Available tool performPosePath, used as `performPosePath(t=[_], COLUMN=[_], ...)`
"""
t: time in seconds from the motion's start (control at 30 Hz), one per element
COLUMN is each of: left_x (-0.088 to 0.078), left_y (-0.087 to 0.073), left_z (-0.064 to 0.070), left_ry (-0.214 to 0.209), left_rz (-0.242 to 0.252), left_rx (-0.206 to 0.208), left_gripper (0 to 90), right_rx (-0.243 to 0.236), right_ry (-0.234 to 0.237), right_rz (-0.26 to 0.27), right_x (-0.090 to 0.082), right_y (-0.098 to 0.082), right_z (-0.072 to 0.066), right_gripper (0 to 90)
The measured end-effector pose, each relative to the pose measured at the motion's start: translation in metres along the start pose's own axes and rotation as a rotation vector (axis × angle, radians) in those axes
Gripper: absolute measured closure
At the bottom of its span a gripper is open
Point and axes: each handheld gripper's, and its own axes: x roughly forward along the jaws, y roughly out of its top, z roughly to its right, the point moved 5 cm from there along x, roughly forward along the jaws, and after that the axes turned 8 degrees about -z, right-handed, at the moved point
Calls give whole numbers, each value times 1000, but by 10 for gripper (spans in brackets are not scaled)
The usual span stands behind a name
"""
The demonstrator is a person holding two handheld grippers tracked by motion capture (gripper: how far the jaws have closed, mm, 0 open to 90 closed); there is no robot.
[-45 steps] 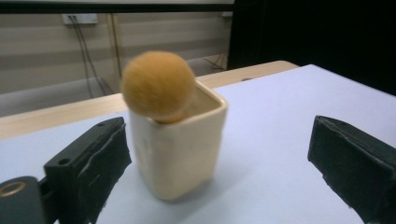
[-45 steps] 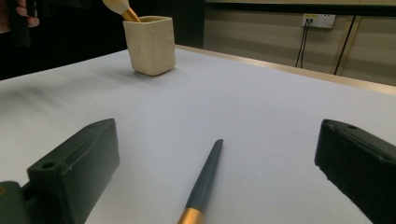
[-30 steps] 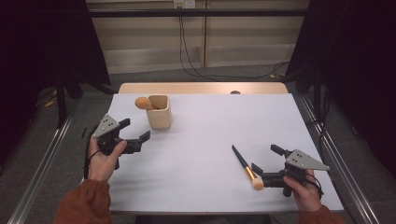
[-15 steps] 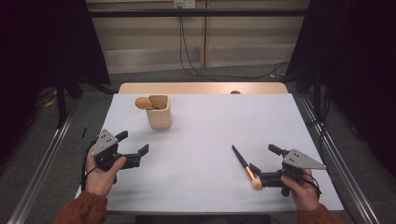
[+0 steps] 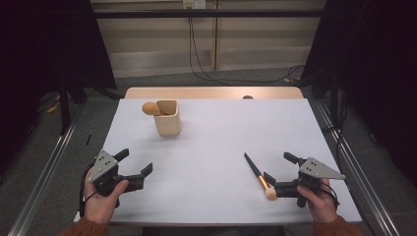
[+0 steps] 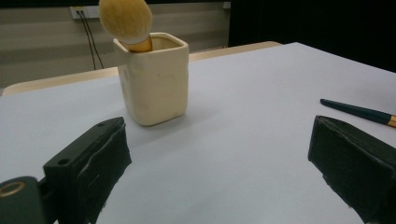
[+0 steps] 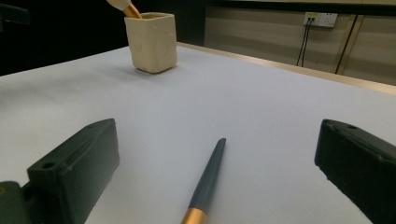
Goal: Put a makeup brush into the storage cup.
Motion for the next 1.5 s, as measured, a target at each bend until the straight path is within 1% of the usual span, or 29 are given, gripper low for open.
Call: performPosePath(t=[0.03, 0.07, 0.1, 0.13, 0.17, 0.23, 0.3, 0.37, 0.43, 0.47, 0.5, 0.63, 0.7, 0.73, 0.8, 0.83, 0.87, 0.93, 1.0, 1.07, 1.1, 1.13, 1.17, 1.23, 1.3, 1.37, 1.4, 1.5], left_x=[-1, -2, -3, -4, -6, -8, -10, -10, -9, -10, -10, -10, -10, -11, -11, -11, -11, -11, -11, -12, -12, -12, -12, -12, -13, -13, -12, -13], left_y=[-1, -2, -4, -7, -10, -12, -14, -16, -17, -18, -18, -18, -18, -19, -21, -21, -20, -21, -20, -19, -18, -18, -18, -18, -18, -19, -19, -18], left_z=[1, 2, 2, 1, 0, 1, 3, 4, 3, 2, 2, 1, 1, 1, 1, 0, 0, 1, 3, 4, 5, 6, 6, 7, 7, 5, 5, 5], left_ry=[-3, -15, -20, -16, -2, -8, -7, -30, -22, -22, -17, -14, -15, -13, -17, -15, -13, -20, -23, -11, -17, -21, -18, -19, -19, -14, -15, -12], left_rz=[2, 7, 8, 7, 9, 15, 16, 22, 17, 14, 15, 21, 17, 11, 6, 8, 10, 6, 7, 5, 13, 14, 10, 12, 15, 9, 11, 17], left_rx=[9, 9, 15, 12, 2, -10, 0, -4, -6, 3, -2, -6, -3, 0, -6, -9, -7, -2, 6, 31, 28, 29, 36, 36, 31, 33, 31, 27], left_gripper=[49, 47, 47, 48, 48, 48, 47, 45, 44, 45, 45, 44, 43, 43, 43, 43, 43, 43, 43, 43, 43, 43, 43, 43, 43, 43, 43, 43], right_rx=[0, -1, 6, 8, 11, 13, 20, 22, 22, 22, 21, 31, 47, 55, 75, 91, 105, 103, 108, 101, 99, 104, 98, 81, 75, 55, 58, 45], right_ry=[0, -1, -2, -6, -11, -17, -23, -24, -31, -34, -36, -45, -53, -65, -86, -92, -92, -79, -45, -40, -35, -21, -13, -9, -4, 8, 11, 0], right_rz=[0, 1, 6, 9, 14, 23, 21, 24, 35, 39, 42, 33, 40, 50, 62, 59, 52, 38, -15, -29, -37, -54, -73, -119, -154, -197, -209, -266], right_x=[0, 0, -1, -2, -4, -6, -7, -7, -9, -10, -11, -9, -10, -11, -12, -12, -12, -10, -6, -2, -1, 1, 4, 10, 15, 21, 23, 29], right_y=[0, 0, 0, 1, 1, 1, 1, 1, 2, 3, 4, 3, 6, 7, 11, 12, 13, 14, 15, 19, 20, 21, 21, 21, 21, 21, 21, 20], right_z=[0, 0, 1, 1, 2, 3, 4, 5, 5, 5, 5, 6, 7, 8, 10, 10, 10, 9, 7, 6, 5, 5, 5, 5, 5, 5, 5, 6], right_gripper=[0, 0, 0, 0, 0, 0, 0, 0, 0, 0, 0, 6, 16, 25, 33, 34, 34, 37, 34, 34, 33, 29, 30, 28, 30, 29, 30, 29])
